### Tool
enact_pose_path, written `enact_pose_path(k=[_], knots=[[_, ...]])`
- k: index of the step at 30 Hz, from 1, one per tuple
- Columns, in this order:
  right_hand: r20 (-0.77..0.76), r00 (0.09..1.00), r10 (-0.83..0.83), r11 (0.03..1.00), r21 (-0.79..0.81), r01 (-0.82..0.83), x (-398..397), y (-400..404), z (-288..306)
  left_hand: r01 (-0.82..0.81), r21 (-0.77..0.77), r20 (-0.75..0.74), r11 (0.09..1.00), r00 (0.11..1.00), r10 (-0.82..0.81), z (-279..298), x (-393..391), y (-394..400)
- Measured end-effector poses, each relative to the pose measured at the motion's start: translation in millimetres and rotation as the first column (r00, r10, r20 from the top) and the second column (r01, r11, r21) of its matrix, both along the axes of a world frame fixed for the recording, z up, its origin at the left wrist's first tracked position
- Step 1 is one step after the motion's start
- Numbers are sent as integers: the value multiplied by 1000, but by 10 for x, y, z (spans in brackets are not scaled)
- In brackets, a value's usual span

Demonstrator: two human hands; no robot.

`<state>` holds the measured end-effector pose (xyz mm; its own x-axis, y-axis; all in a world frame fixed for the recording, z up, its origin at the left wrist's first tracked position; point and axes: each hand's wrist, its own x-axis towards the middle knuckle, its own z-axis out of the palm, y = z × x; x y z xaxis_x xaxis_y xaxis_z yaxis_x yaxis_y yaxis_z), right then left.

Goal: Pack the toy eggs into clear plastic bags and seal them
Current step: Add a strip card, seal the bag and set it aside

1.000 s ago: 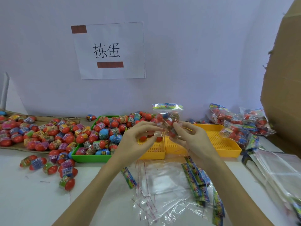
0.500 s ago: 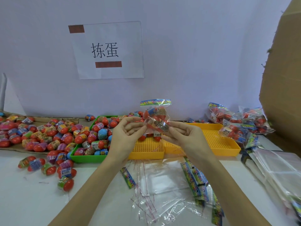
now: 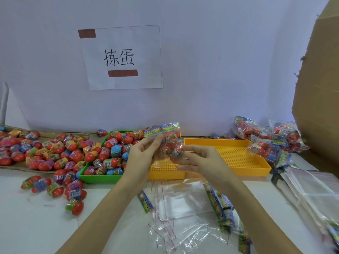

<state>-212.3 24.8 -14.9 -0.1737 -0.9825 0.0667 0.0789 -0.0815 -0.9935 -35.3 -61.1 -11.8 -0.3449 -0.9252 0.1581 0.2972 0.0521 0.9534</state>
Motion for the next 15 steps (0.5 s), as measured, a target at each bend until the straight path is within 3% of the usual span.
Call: enact_pose_path(k=[4,10,15], knots=[[-22,999,41,999,19,-41,23,11,-29,18,62,-24,998,1000,-17,6,5,-11],[78,997,-25,1000,-3,25,-10,26,0,75,149,-123,986,991,-57,29,4,-21],[45,980,-196,976,-86,199,-32,18,1,143,33,66,989,987,-145,10,10,-23]])
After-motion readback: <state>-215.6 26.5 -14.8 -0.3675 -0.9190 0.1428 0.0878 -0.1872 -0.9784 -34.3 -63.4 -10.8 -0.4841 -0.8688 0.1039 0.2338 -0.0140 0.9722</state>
